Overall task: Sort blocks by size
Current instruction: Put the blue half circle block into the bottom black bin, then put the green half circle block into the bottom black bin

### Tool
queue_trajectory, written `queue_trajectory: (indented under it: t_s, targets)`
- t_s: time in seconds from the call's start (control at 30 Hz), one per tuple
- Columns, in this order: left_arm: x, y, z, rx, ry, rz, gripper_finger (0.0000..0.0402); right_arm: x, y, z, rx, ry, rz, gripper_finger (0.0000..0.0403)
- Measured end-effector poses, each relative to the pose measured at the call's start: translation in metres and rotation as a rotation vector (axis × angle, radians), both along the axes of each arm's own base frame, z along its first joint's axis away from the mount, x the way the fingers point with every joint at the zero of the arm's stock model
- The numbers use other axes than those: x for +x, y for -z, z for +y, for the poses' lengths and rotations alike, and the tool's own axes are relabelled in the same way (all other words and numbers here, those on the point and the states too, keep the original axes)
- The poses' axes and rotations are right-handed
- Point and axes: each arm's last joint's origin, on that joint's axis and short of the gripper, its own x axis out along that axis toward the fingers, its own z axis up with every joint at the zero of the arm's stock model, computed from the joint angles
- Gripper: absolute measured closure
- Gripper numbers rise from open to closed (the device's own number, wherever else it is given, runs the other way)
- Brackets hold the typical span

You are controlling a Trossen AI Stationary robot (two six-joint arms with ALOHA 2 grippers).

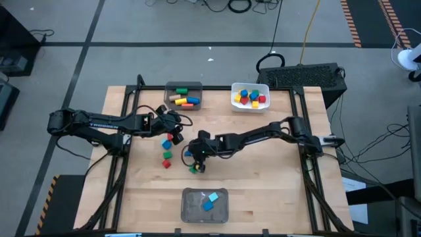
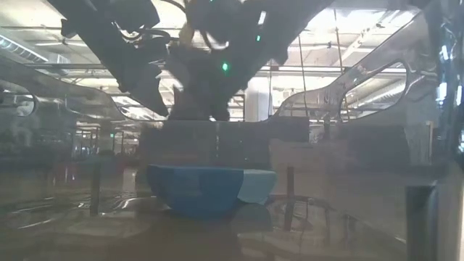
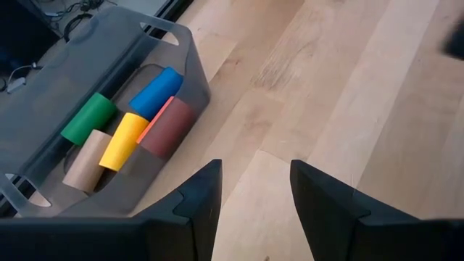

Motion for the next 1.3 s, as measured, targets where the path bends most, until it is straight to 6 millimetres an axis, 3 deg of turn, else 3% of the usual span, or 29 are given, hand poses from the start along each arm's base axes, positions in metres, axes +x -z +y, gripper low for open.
queue_trajectory:
  t_s: [0.47, 0.9, 1.17, 1.3]
  targets:
    - [0.000, 0.000, 0.000, 0.000, 0.000, -0.001, 0.0235, -0.023, -0.042, 0.071, 0.013, -0.155, -0.045, 0.0362]
    - [0.000, 0.000, 0.000, -0.001, -0.001, -0.002, 0.0235, -0.047, -0.045, 0.128, 0.007, -0.292, 0.002, 0.0362]
    - [0.000, 0.000, 0.000, -0.006, 0.002, -0.003, 0.0235, -0.057, -0.044, 0.146, 0.000, -0.338, 0.028, 0.0378]
    - [0.000, 0.000, 0.000, -0.019, -0.009, -0.012, 0.0235, -0.056, -0.041, 0.138, -0.025, -0.304, 0.060, 0.0379]
